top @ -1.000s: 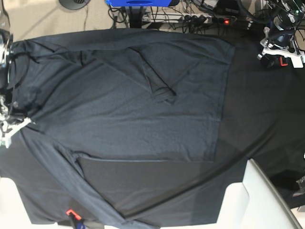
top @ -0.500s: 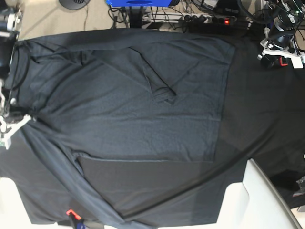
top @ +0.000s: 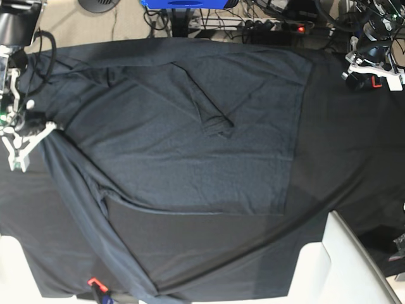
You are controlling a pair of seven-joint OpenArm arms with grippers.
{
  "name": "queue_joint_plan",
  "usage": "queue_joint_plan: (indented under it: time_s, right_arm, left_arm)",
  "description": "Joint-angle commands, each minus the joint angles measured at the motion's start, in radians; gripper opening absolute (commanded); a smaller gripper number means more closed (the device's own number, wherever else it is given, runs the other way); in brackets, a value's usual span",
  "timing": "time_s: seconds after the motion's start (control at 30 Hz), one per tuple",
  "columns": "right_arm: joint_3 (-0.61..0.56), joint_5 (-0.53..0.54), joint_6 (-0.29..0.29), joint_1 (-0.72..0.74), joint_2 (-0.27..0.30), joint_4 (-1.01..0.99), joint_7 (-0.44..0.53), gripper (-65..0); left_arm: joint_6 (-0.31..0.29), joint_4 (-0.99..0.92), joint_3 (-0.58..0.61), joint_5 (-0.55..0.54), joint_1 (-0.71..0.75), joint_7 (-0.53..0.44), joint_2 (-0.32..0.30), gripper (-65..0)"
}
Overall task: Fold the T-shirt properly
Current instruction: 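Slide the right gripper along the shirt's side edge toward the hem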
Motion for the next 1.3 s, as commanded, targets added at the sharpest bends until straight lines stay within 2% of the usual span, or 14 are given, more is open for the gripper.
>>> queue_joint_plan:
  time_s: [0.0, 0.07, 0.23, 0.3, 0.4, 0.57, 0.63, 0.73, 0.87, 1.03, 1.07, 1.13, 1.17, 1.27]
  right_arm:
    - [0.004, 0.004, -0.002, 0.014, 0.017, 0.015, 0.011, -63.9]
    - [0.006, 0.004, -0.002, 0.014, 0.017, 0.020, -0.001, -59.1]
    - [0.007, 0.004, -0.002, 0.017, 0.017, 0.103, -0.029, -38.6]
    - [0.006, 0.004, -0.002, 0.028, 0.017, 0.120, -0.032, -36.3]
    - [0.003, 0.004, -0.002, 0.088, 0.017, 0.095, -0.035, -36.6]
    - [0.001, 0.004, 0.000, 0.217, 0.026, -0.120, -0.029, -36.8]
    - [0.003, 0.004, 0.000, 0.267, 0.027, -0.215, -0.022, -39.6]
    - [0.001, 0.001, 0.000, 0.310, 0.027, -0.336, 0.037, -44.4]
    - [0.000, 0.001, 0.000, 0.330, 0.043, -0.460, 0.106, -44.7]
    - [0.001, 0.001, 0.000, 0.332, 0.044, -0.514, 0.146, -46.2]
    - [0.003, 0.001, 0.001, 0.332, 0.044, -0.517, 0.146, -49.4]
    - [0.001, 0.001, 0.001, 0.330, 0.044, -0.516, 0.146, -62.3]
    - [0.001, 0.001, 0.001, 0.330, 0.044, -0.516, 0.143, -65.0]
    - [0.001, 0.001, 0.001, 0.329, 0.044, -0.508, 0.142, -64.4]
  left_arm:
    - [-0.007, 0.014, -0.005, -0.017, 0.009, -0.012, -0.011, -65.0]
    - [-0.007, 0.014, -0.005, -0.017, 0.010, -0.012, -0.011, -65.0]
    - [-0.007, 0.014, -0.005, -0.017, 0.012, -0.012, -0.013, -65.0]
    - [-0.007, 0.014, -0.005, -0.017, 0.012, -0.012, -0.013, -65.0]
    - [-0.007, 0.014, -0.005, -0.017, 0.013, -0.012, -0.013, -65.0]
    - [-0.007, 0.014, -0.005, -0.017, 0.013, -0.012, -0.013, -65.0]
    - [-0.007, 0.014, -0.005, -0.017, 0.013, -0.012, -0.013, -65.0]
    - [-0.007, 0.014, -0.007, -0.017, 0.013, -0.012, -0.013, -65.0]
    - [-0.007, 0.014, -0.007, -0.017, 0.013, -0.012, -0.020, -65.0]
    - [-0.007, 0.014, -0.007, -0.017, 0.024, -0.012, -0.033, -65.0]
    - [-0.007, 0.014, -0.007, -0.017, 0.022, -0.012, -0.034, -65.0]
    - [-0.007, 0.014, -0.004, -0.017, 0.018, -0.012, -0.042, -65.0]
    - [-0.007, 0.014, 0.007, -0.017, 0.016, -0.012, -0.051, -65.0]
    - [-0.007, 0.014, 0.104, -0.017, 0.016, -0.017, -0.109, -65.0]
